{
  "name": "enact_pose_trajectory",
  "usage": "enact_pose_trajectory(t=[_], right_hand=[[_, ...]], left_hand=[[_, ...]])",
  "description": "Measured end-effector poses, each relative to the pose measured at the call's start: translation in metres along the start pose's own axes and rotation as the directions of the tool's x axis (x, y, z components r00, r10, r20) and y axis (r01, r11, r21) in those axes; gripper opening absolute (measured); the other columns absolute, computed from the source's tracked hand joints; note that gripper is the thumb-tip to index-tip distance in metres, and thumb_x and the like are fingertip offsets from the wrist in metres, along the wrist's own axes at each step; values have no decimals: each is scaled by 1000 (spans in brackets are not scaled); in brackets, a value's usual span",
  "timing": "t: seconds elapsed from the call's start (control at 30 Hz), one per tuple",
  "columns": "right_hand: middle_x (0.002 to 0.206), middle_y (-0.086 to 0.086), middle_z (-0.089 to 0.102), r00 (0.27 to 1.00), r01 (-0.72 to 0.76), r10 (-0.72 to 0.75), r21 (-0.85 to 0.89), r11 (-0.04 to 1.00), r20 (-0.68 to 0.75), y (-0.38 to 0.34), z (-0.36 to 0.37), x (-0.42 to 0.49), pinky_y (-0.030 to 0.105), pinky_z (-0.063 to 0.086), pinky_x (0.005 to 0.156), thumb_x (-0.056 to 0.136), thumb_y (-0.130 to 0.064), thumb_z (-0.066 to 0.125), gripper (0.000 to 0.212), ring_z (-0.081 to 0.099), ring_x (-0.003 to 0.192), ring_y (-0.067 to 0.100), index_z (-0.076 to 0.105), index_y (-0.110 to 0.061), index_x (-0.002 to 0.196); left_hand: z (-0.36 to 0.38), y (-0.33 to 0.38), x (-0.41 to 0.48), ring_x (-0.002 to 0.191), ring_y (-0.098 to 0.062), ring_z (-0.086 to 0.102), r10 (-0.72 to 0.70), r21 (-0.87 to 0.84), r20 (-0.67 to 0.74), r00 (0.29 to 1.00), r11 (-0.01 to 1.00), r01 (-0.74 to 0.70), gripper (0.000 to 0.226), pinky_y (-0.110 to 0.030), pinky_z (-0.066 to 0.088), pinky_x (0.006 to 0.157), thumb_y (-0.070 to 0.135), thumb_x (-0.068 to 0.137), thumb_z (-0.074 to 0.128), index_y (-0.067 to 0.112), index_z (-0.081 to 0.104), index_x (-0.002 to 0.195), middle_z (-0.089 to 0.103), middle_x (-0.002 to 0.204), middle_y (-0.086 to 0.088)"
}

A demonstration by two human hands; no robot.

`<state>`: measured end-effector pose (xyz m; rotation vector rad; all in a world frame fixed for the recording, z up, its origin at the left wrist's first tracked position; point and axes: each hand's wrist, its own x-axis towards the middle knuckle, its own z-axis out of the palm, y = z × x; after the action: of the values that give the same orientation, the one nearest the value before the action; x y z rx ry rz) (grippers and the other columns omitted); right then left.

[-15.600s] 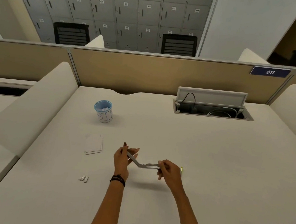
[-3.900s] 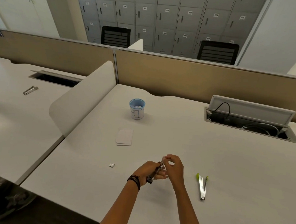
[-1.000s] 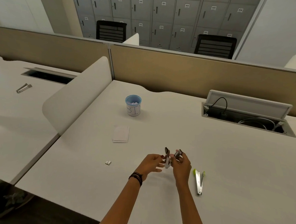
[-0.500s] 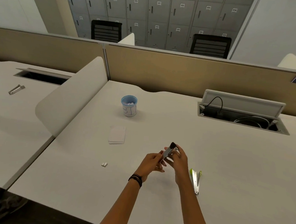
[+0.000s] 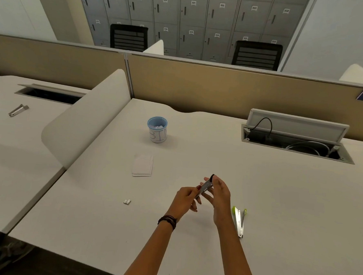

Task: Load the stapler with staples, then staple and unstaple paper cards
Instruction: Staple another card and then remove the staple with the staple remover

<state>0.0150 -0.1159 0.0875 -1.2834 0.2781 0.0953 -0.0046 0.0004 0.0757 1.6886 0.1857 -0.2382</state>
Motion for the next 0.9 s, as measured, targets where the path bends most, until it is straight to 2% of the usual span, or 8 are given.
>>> enact_pose_trajectory(t=[0.1, 0.2, 0.4, 0.57, 0.7, 0.77, 0.83, 0.9], right_hand=[[109, 9, 68, 1000, 16, -16, 43, 999, -14, -2, -1, -1, 24, 57, 68, 96, -25, 48, 29, 68, 95, 19, 58, -3, 112], [108, 9, 68, 999, 28, -26, 93, 995, -23, -4, -3, -2, 23, 57, 69, 96, -20, 47, 20, 68, 97, 17, 61, -9, 105], [107, 14, 68, 999, 33, -29, 150, 988, -30, -5, -9, -1, 22, 58, 74, 96, -15, 46, 19, 67, 100, 23, 60, -6, 106], [104, 16, 69, 997, 47, -37, 145, 988, -71, -1, -15, 0, 35, 54, 89, 96, -12, 45, 19, 68, 99, 25, 61, -5, 104], [108, 14, 68, 999, 31, -24, 159, 987, -42, -4, -18, -1, 31, 54, 85, 96, -15, 45, 18, 67, 100, 22, 62, -11, 102], [110, 11, 67, 1000, 9, -7, 157, 988, -19, -4, -20, -1, 34, 53, 86, 97, -19, 45, 17, 65, 103, 22, 61, -14, 102], [113, 10, 66, 1000, -7, 8, 134, 991, -4, -2, -23, -2, 37, 52, 88, 96, -21, 47, 20, 65, 104, 20, 59, -12, 109], [115, 9, 66, 1000, -12, 12, 70, 997, -8, 1, -26, -2, 31, 55, 80, 93, -21, 52, 30, 66, 102, 16, 54, -7, 120]], left_hand=[[1, -3, 2, 48, -6, 56, 15, 53, 13, 1000, 998, -15, 37, -26, 57, 59, 33, 98, 42, 7, 67, 102, 67, 75, -5], [3, -5, 2, 51, -6, 58, 21, 85, 42, 999, 996, -25, 36, -24, 56, 60, 32, 98, 42, 6, 68, 102, 68, 78, -4], [4, -6, 4, 59, -7, 62, 55, 149, 83, 995, 987, -67, 36, -20, 56, 63, 33, 98, 43, 9, 69, 102, 69, 75, 1], [10, -8, 5, 60, -6, 63, 58, 176, 123, 991, 981, -80, 36, -19, 55, 63, 32, 98, 42, 8, 69, 102, 68, 75, 1], [13, -7, 6, 62, -7, 65, 64, 165, 122, 990, 983, -84, 35, -19, 56, 65, 32, 99, 41, 10, 69, 100, 69, 76, -1], [15, -6, 5, 64, -9, 65, 63, 158, 123, 990, 984, -83, 35, -19, 56, 64, 32, 99, 41, 9, 68, 100, 70, 78, -3], [18, -7, 5, 65, -10, 65, 62, 153, 132, 989, 985, -82, 36, -19, 55, 63, 32, 99, 40, 10, 68, 100, 70, 78, -3], [21, -7, 4, 64, -9, 65, 61, 148, 145, 987, 986, -83, 35, -18, 54, 62, 31, 99, 39, 11, 68, 100, 70, 79, -3]])
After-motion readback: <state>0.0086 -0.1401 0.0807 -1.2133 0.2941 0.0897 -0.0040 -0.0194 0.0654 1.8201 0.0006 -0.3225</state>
